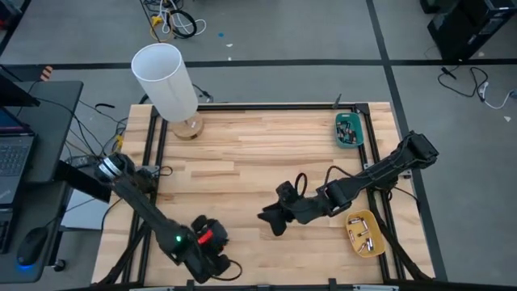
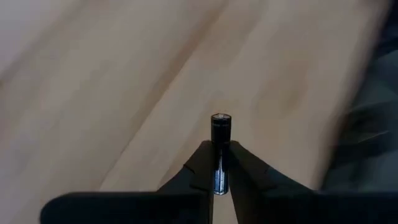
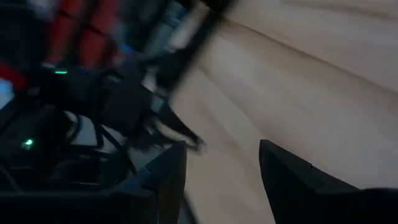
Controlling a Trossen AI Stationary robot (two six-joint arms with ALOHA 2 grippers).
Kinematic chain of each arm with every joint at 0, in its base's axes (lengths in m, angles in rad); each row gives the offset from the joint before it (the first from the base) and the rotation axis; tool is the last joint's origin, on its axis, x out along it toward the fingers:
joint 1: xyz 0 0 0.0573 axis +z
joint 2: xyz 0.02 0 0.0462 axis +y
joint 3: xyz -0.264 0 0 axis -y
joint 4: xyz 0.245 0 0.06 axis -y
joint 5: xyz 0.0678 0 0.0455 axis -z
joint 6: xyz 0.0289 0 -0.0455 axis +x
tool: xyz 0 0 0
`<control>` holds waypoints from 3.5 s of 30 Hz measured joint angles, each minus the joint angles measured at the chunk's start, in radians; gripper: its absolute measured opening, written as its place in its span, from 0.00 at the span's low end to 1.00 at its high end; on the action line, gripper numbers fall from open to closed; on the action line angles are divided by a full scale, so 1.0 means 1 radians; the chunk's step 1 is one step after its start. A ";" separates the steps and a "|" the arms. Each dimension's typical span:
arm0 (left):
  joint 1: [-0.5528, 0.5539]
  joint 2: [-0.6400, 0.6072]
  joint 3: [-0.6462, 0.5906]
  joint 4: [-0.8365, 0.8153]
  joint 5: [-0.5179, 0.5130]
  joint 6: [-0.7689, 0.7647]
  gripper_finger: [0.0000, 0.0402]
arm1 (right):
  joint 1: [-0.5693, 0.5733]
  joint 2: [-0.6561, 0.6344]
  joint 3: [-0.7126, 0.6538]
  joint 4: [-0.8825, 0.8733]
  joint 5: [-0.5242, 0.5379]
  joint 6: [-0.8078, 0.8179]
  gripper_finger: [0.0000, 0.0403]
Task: Sort batteries
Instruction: Put the silver battery into the yellow bin
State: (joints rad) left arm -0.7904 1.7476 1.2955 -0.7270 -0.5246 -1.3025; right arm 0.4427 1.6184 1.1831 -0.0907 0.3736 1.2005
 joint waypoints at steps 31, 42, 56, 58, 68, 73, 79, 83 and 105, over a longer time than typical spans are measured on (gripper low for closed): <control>0.157 -0.191 0.005 0.732 -0.068 0.526 0.10 | 0.201 0.000 0.000 0.546 0.345 -0.609 0.37; 0.176 -0.199 0.005 0.728 -0.080 0.513 0.10 | 0.170 0.000 -0.018 0.541 0.318 -0.460 0.34; 0.202 -0.200 0.006 0.734 -0.067 0.465 0.10 | 0.176 -0.001 -0.018 0.530 0.318 -0.460 0.04; 0.206 -0.200 0.006 0.731 -0.065 0.457 0.11 | 0.176 -0.002 -0.018 0.517 0.330 -0.447 0.04; 0.228 -0.289 0.006 0.374 -0.100 0.276 0.29 | 0.181 -0.069 -0.016 0.116 0.566 -0.218 0.04; 0.210 -0.426 0.006 0.177 -0.159 0.286 0.38 | 0.186 -0.137 -0.017 -0.314 0.501 0.133 0.04; 0.166 -0.543 0.006 -0.062 -0.245 0.211 0.39 | 0.193 -0.163 -0.018 -0.837 -0.020 0.439 0.04; 0.154 -0.563 0.006 -0.232 -0.256 0.098 0.39 | 0.243 -0.146 -0.016 -1.007 -0.292 0.505 0.04; 0.187 -0.558 0.006 -0.341 -0.265 0.120 0.39 | 0.426 -0.065 -0.124 -1.114 -0.579 0.648 0.36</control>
State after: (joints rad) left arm -0.6037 1.1896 1.3018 -1.0680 -0.7898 -1.1823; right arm 0.8688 1.5532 1.0588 -1.2044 -0.2052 1.8486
